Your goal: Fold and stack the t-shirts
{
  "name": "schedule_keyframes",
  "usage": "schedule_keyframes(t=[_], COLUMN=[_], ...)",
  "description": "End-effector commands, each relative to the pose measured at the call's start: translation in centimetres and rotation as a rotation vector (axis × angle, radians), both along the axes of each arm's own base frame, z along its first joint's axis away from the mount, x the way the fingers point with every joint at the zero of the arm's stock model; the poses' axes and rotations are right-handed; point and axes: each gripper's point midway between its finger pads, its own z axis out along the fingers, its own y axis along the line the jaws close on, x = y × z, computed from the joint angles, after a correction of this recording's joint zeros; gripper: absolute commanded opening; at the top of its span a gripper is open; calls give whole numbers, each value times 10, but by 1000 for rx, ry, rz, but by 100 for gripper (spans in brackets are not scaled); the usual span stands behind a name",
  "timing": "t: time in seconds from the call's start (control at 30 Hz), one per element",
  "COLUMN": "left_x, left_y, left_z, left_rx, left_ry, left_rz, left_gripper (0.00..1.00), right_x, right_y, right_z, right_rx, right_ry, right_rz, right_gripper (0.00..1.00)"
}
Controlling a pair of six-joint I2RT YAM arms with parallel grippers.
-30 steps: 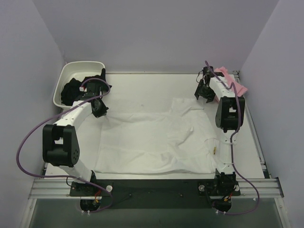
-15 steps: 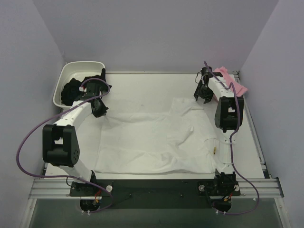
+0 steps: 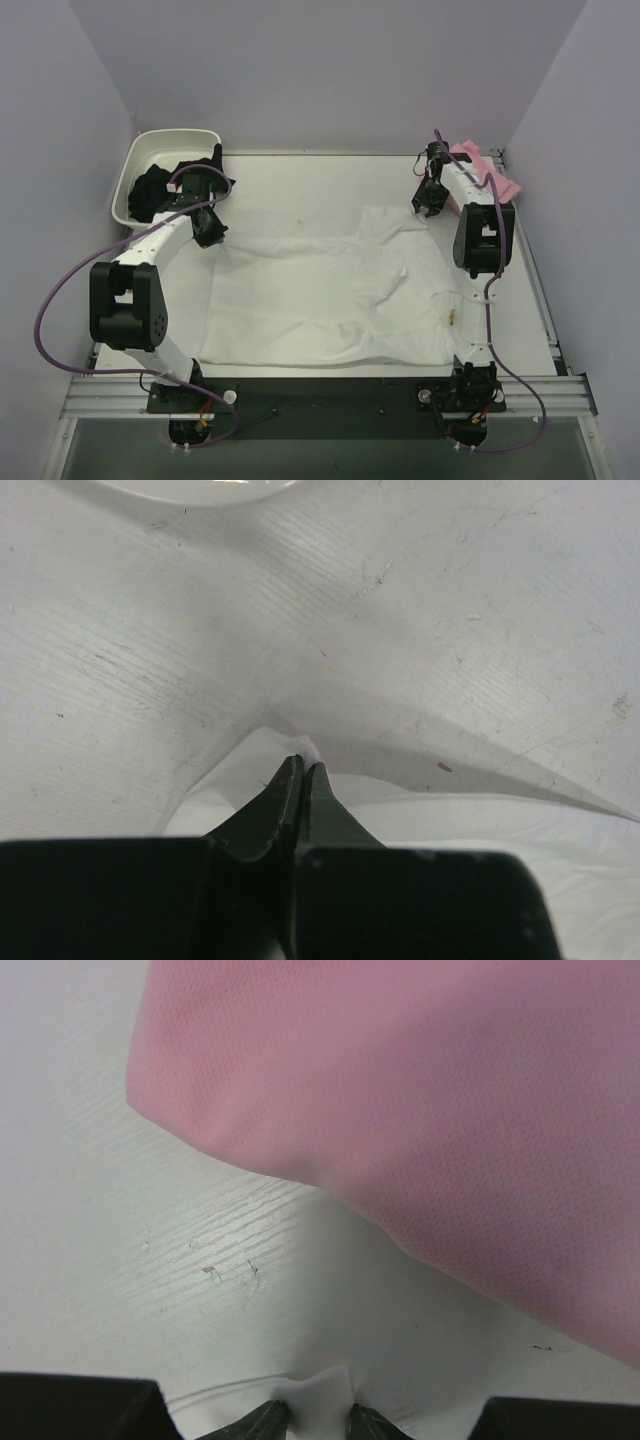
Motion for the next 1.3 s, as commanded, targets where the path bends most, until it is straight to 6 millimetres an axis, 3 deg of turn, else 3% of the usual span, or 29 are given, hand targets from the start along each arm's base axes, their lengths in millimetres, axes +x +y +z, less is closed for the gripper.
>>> schedule_keyframes(t=[0.0, 0.17, 0.23, 0.4, 0.6, 0.8, 0.9, 0.93, 1.0, 1.03, 1.27], left_x=[5, 5, 4, 5, 7, 4, 0, -2, -5, -8, -30], left_y=[2, 4, 4, 4, 6, 12, 14, 15, 16, 16, 18], left_z=[6, 8, 7, 10, 25, 45, 55, 57, 63, 63, 67], left_rx=[2, 5, 6, 9, 23, 43, 47, 49, 54, 54, 57], left_ry=[-33, -37, -34, -40, -70, -104, -125, -126, -140, -137, -136], left_rz=[-5, -2, -2, -3, -3, -12, -14, -14, -24, -25, -51], left_gripper=[0, 0, 0, 0, 0, 0, 0, 0, 0, 0, 0], right_x=[-22, -23, -24, -26, -19, -28, -39, -43, -52, -58, -100], right_y=[0, -1, 1, 4, 7, 6, 7, 5, 4, 3, -3], right_z=[-18, -20, -19, -10, 37, 105, 139, 160, 171, 188, 225], right_rx=[38, 46, 51, 38, -44, -81, -82, -89, -100, -104, -119], right_ry=[98, 102, 102, 88, -32, -203, -294, -341, -361, -398, -484], right_rz=[-27, -36, -32, -9, 45, 65, 71, 68, 69, 68, 49], right_gripper=[25, 13, 2, 0, 0, 0, 0, 0, 0, 0, 0])
